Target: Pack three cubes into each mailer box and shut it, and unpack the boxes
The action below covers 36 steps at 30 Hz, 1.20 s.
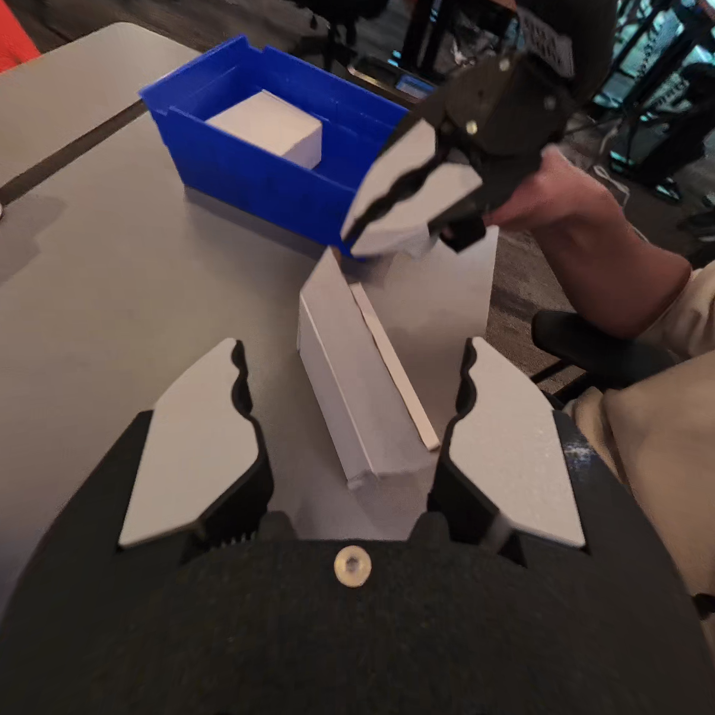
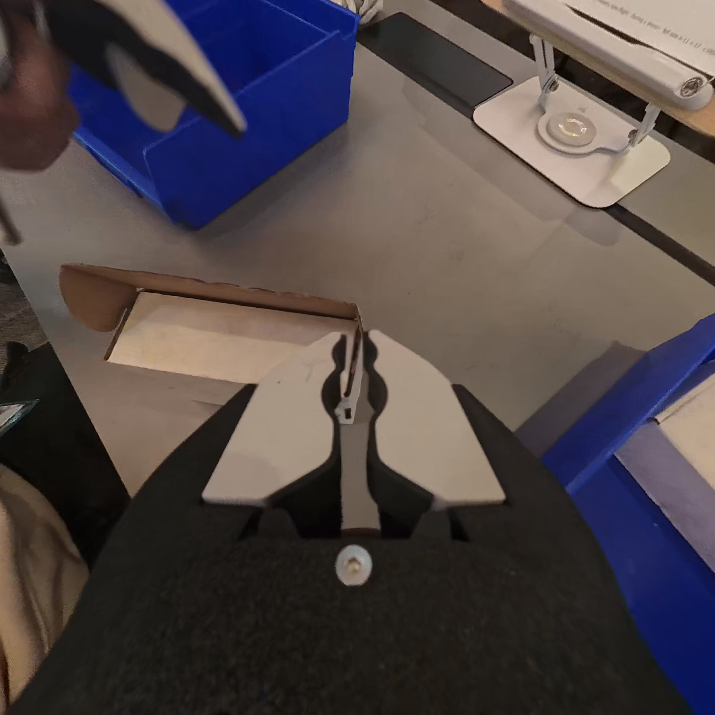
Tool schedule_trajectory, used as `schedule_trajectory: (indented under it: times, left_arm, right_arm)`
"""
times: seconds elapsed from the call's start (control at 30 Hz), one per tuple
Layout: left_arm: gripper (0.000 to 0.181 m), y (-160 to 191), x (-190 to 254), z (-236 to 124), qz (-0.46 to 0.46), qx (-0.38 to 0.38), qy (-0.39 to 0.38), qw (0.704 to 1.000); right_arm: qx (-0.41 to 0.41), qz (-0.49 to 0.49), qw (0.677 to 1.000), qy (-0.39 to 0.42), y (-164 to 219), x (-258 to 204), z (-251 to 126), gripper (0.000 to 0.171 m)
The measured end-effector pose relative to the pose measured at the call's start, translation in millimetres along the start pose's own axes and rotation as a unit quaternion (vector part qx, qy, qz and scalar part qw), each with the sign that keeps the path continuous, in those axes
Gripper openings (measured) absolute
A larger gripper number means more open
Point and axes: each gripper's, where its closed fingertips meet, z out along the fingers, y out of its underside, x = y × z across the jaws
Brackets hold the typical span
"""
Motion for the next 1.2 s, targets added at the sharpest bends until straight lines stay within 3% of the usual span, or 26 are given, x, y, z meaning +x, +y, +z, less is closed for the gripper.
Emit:
schedule_trajectory:
  times: [0.07, 0.13, 0.27, 0.37, 0.5, 0.87, 1.03, 1.2]
  left_arm:
    - [0.112, 37.0, 10.2, -8.8, -0.022, 0.003, -0.028, 0.999]
    - [0.112, 74.4, 15.4, -5.3, -0.046, 0.005, -0.053, 0.998]
    - [0.116, 119.5, 20.3, 24.4, -0.074, -0.021, -0.055, 0.996]
    - [0.099, 119.1, 13.0, 37.1, -0.038, -0.026, -0.086, 0.995]
    - [0.071, 108.7, 22.5, 48.3, -0.029, -0.018, -0.054, 0.998]
    - [0.069, 105.4, 17.9, 50.2, -0.023, -0.014, -0.055, 0.998]
    - [0.070, 105.9, 19.1, 50.2, -0.027, -0.003, -0.049, 0.998]
    - [0.073, 106.3, 19.8, 52.6, -0.040, -0.004, -0.031, 0.999]
  right_arm:
    - [0.008, -0.001, 1.000, 0.002, -0.4, 3.5, 0.8, 0.022]
    - [0.000, -0.006, 1.000, 0.007, 3.8, 7.6, 7.8, 0.024]
    - [-0.018, -0.008, 1.000, 0.015, 10.1, 10.7, 21.7, 0.006]
    - [-0.022, -0.001, 1.000, 0.017, 5.4, 3.6, 18.4, 0.001]
    - [-0.052, 0.008, 0.998, 0.036, 7.4, 1.4, 12.9, 0.001]
    - [-0.056, 0.031, 0.997, 0.031, 19.7, 6.9, 9.5, 0.001]
    - [-0.054, 0.122, 0.991, -0.009, 18.3, 0.9, 7.4, 0.001]
    - [-0.049, 0.149, 0.988, -0.017, 16.8, 3.9, 9.8, 0.001]
